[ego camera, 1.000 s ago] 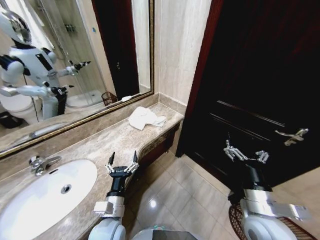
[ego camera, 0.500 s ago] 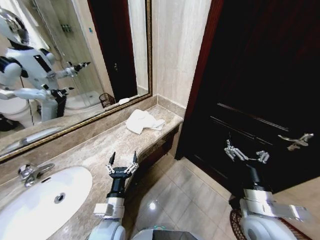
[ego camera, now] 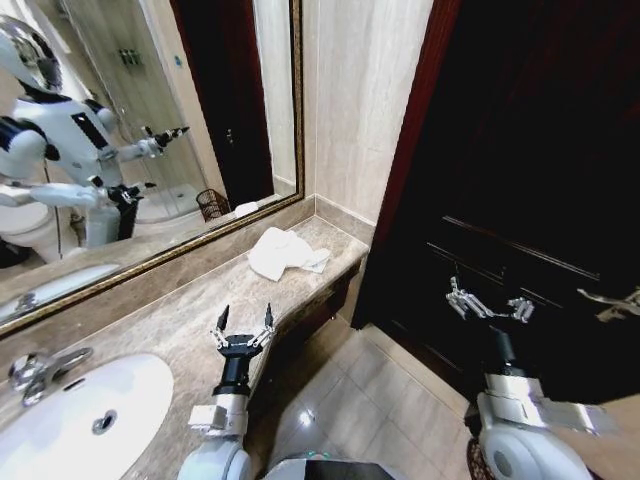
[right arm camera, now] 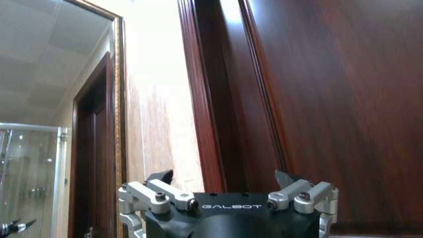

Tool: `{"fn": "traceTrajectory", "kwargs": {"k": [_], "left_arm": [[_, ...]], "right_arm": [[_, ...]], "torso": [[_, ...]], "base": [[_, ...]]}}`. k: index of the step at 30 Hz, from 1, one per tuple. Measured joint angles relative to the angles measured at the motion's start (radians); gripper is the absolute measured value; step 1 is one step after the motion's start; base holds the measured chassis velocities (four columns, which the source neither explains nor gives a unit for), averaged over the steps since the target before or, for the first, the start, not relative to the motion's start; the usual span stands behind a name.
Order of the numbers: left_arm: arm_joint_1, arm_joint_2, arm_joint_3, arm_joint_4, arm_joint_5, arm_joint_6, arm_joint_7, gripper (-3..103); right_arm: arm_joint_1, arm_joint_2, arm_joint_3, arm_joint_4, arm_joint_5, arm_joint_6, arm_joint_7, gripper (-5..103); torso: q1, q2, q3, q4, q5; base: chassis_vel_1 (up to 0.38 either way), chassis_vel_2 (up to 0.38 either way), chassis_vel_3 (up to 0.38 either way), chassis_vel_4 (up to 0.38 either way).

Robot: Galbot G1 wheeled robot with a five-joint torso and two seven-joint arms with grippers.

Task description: Discard the used towel into the hamper.

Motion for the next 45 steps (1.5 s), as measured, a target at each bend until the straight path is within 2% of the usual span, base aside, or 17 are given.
{"fn": "traceTrajectory", "kwargs": {"k": [8, 12, 16, 20, 22, 23, 25, 28, 31, 35, 36, 38, 39, 44, 45], "left_arm": [[-0.014, 0.0, -0.038, 0.022, -0.041, 0.024, -0.001, 99], [-0.062, 0.0, -0.131, 0.025, -0.148, 0.094, -0.022, 98], [-0.08, 0.012, -0.172, 0.027, -0.198, 0.114, -0.044, 100], [-0.104, 0.107, -0.214, 0.009, -0.316, 0.19, -0.057, 100], [-0.11, 0.123, -0.219, 0.0, -0.336, 0.208, -0.057, 100], [-0.124, 0.152, -0.227, -0.019, -0.384, 0.26, -0.057, 100], [-0.128, 0.162, -0.228, -0.026, -0.401, 0.279, -0.057, 100], [-0.175, 0.228, -0.243, -0.046, -0.514, 0.382, -0.077, 100], [-0.199, 0.244, -0.25, -0.036, -0.542, 0.408, -0.09, 100], [-0.287, 0.304, -0.263, 0.0, -0.622, 0.477, -0.125, 100], [-0.287, 0.304, -0.263, 0.0, -0.622, 0.477, -0.125, 100], [-0.349, 0.359, -0.267, 0.046, -0.663, 0.512, -0.144, 100], [-0.349, 0.359, -0.267, 0.046, -0.663, 0.512, -0.144, 100], [-0.461, 0.468, -0.254, 0.132, -0.778, 0.563, -0.191, 100], [-0.461, 0.468, -0.254, 0.132, -0.778, 0.563, -0.191, 100]], "right_arm": [[-0.009, -0.027, 0.007, -0.001, 0.016, 0.009, -0.01, 100], [-0.012, -0.066, 0.007, 0.0, 0.051, -0.012, -0.005, 100], [-0.02, -0.061, 0.009, 0.006, 0.054, -0.015, -0.003, 100], [-0.05, -0.016, 0.011, 0.025, 0.047, -0.02, 0.003, 100], [-0.057, -0.011, 0.011, 0.025, 0.046, -0.017, 0.001, 100], [-0.07, -0.009, 0.016, 0.025, 0.043, -0.009, -0.002, 100], [-0.074, -0.009, 0.019, 0.025, 0.043, -0.006, -0.003, 100], [-0.08, -0.001, 0.022, 0.026, 0.034, 0.001, -0.004, 100], [-0.082, 0.002, 0.013, 0.026, 0.024, 0.002, -0.004, 100], [-0.087, -0.005, 0.007, 0.026, 0.004, 0.002, -0.005, 100], [-0.087, -0.005, 0.007, 0.026, 0.004, 0.002, -0.005, 100], [-0.089, -0.003, 0.008, 0.026, -0.008, 0.001, -0.005, 100], [-0.089, -0.003, 0.008, 0.026, -0.008, 0.001, -0.005, 100], [-0.102, 0.017, 0.003, 0.027, -0.039, 0.003, -0.011, 100], [-0.102, 0.017, 0.003, 0.027, -0.039, 0.003, -0.011, 100]], "torso": [[0.0, 0.0, 0.0, -0.0001, -0.0005], [0.0, 0.0, 0.0, -0.0001, -0.0006], [-0.001, 0.0, 0.0, 0.0001, -0.0005], [0.0, 0.0, 0.0, -0.0001, -0.0004], [0.0, 0.0, 0.0, -0.0001, -0.0004], [0.0, 0.0, 0.0, -0.0001, -0.0006], [0.0, 0.0, 0.0, -0.0001, -0.0007], [0.0, 0.0, 0.0, -0.0002, -0.0006], [0.0, 0.0, 0.0, 0.0, -0.0004], [0.0, 0.0, 0.0, 0.0, -0.0006], [0.0, 0.0, 0.0, 0.0, -0.0006], [0.0, 0.0, 0.0, 0.0, -0.0006], [0.0, 0.0, 0.0, 0.0, -0.0006], [0.0, 0.0, 0.0, -0.0001, -0.0006], [0.0, 0.0, 0.0, -0.0001, -0.0006]], "base": [[-0.044, 0.045, 0.042, -0.042], [0.0, 0.0, 0.0, 0.0], [0.0, 0.0, 0.0, 0.0], [0.0, 0.0, 0.0, 0.0], [0.0, 0.0, 0.0, 0.0], [0.0, 0.0, 0.0, 0.0], [0.0, 0.0, 0.0, 0.0], [0.0, 0.0, 0.0, 0.0], [0.0, 0.0, 0.0, 0.0], [0.0, 0.0, 0.0, 0.0], [0.0, 0.0, 0.0, 0.0], [0.0, 0.0, 0.0, 0.0], [0.0, 0.0, 0.0, 0.0], [0.0, 0.0, 0.0, 0.0], [0.0, 0.0, 0.0, 0.0]]}}
